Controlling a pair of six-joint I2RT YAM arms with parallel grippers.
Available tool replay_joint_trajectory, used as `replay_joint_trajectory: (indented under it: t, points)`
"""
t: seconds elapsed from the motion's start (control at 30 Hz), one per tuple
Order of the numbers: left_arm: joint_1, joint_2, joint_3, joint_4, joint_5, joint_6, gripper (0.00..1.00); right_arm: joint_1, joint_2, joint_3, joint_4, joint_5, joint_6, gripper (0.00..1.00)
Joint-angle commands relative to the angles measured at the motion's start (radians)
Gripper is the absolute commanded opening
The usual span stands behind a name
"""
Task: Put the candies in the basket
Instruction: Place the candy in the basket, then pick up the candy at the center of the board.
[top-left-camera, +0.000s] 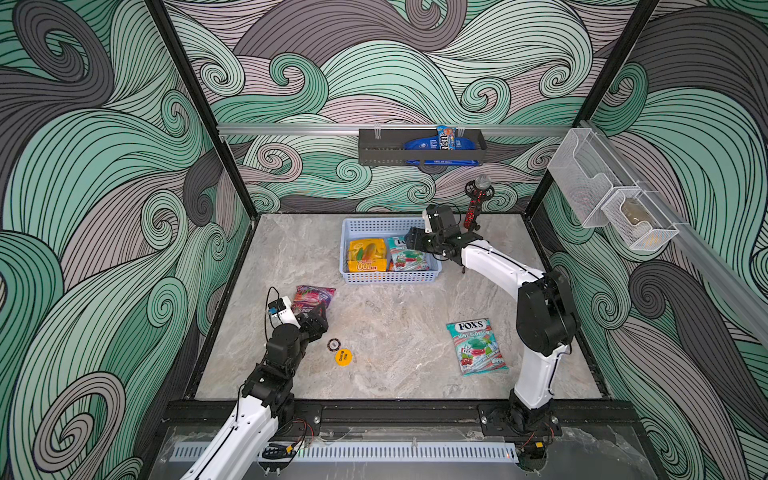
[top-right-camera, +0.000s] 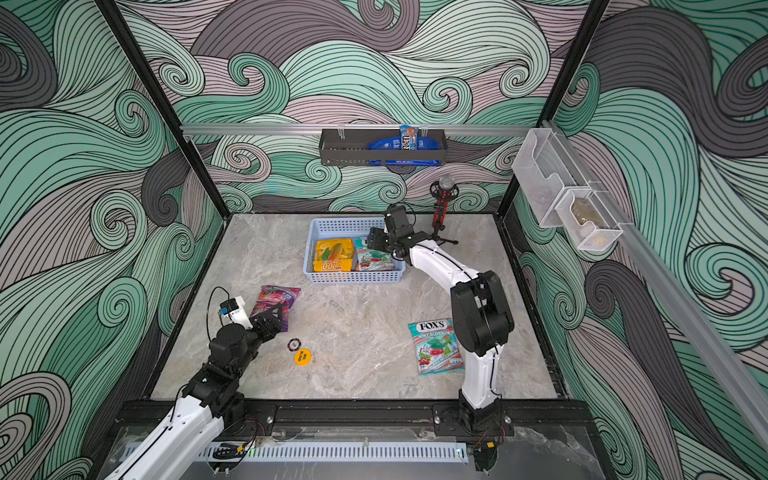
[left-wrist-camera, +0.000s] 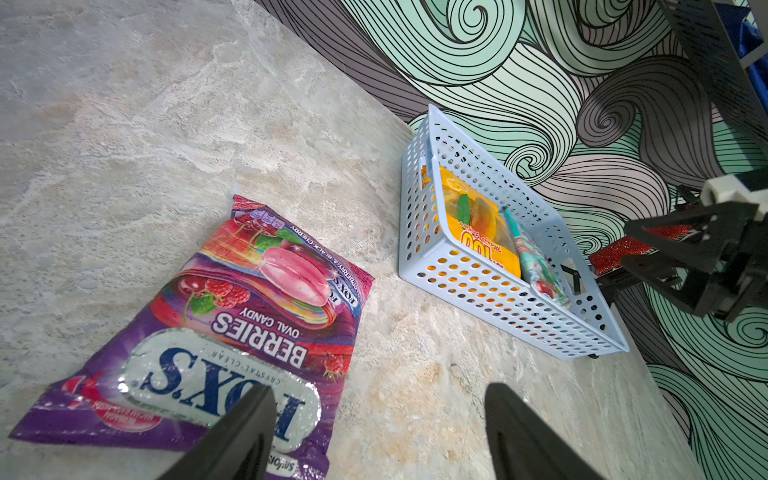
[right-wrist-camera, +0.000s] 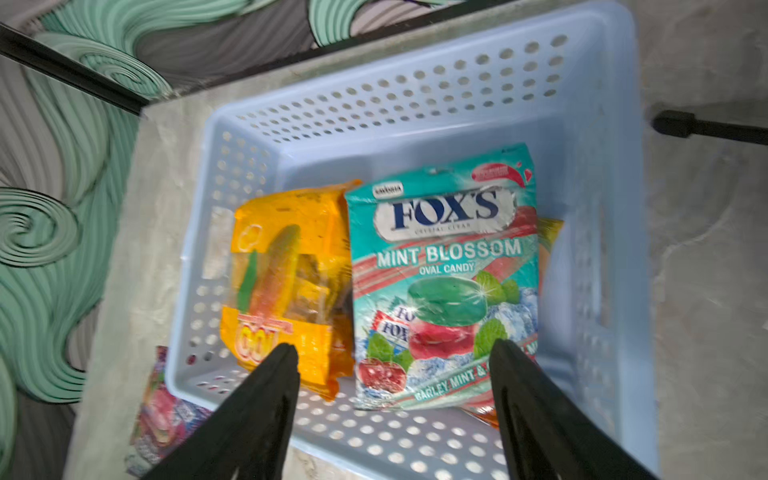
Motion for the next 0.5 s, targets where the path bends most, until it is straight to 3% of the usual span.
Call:
replay_joint_trajectory:
  t: [0.0,0.1,0.17,0.2,0.47]
  points:
    - [-0.003,0.002,0.018,0.007,-0.018,0.019,0.82,-0.023,-0.108,-0.095,-0.031,0.119,-0.052,0.76]
    - [-0.003,0.004,0.018,0.009,-0.018,0.017,0.82,-0.023,-0.228,-0.179,-0.065,0.171,-0.078,0.78]
    - [-0.003,0.004,0.016,0.01,-0.02,0.011,0.82,-0.021,-0.325,-0.256,-0.1,0.192,-0.086,0.96]
    - [-0.003,0.004,0.015,0.011,-0.021,0.007,0.82,-0.022,-0.378,-0.313,-0.114,0.201,-0.086,1.0]
    - [-0.003,-0.004,0.002,0.031,-0.013,-0.004,0.81,-0.042,-0.631,-0.705,-0.209,0.259,-0.052,1.0]
